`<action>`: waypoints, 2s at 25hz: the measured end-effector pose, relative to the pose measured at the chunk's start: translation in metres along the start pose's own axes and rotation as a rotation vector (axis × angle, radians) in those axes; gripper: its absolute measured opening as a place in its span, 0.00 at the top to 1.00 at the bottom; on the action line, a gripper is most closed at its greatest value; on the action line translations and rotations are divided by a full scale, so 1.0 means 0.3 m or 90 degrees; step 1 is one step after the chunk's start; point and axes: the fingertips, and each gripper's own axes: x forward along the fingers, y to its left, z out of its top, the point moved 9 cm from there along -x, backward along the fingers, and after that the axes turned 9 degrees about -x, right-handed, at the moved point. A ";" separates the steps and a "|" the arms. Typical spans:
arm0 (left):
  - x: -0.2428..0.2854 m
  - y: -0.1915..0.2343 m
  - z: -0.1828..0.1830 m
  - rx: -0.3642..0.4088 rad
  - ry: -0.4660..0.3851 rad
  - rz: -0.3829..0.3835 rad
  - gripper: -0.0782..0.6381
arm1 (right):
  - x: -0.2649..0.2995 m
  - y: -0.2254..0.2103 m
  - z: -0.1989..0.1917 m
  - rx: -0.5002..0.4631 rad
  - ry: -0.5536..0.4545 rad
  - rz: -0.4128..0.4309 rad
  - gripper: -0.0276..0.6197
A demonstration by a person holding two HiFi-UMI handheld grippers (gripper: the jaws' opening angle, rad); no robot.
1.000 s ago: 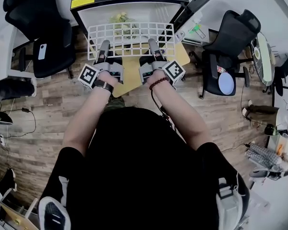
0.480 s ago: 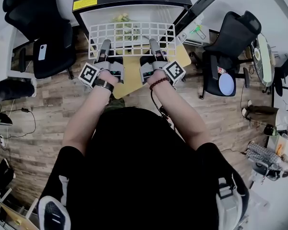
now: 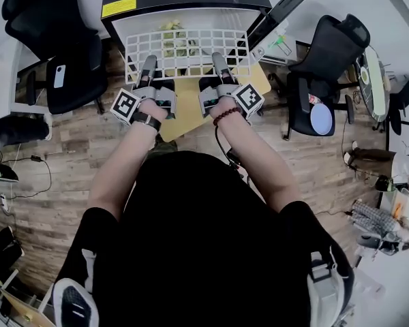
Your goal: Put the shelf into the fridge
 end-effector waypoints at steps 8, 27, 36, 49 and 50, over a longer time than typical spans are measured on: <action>0.019 0.009 0.016 0.006 -0.003 0.013 0.84 | 0.029 -0.007 0.007 0.010 0.001 0.005 0.89; 0.046 0.000 0.009 0.011 -0.019 0.014 0.84 | 0.082 -0.049 0.020 0.045 0.013 0.004 0.89; 0.058 0.012 0.016 0.021 -0.024 0.020 0.84 | 0.105 -0.064 0.027 0.052 0.013 0.000 0.89; 0.088 0.027 0.040 0.043 -0.025 0.026 0.84 | 0.143 -0.053 0.041 0.050 0.017 -0.016 0.89; 0.097 0.015 0.030 0.035 -0.025 0.019 0.84 | 0.149 -0.050 0.043 0.053 0.016 -0.014 0.89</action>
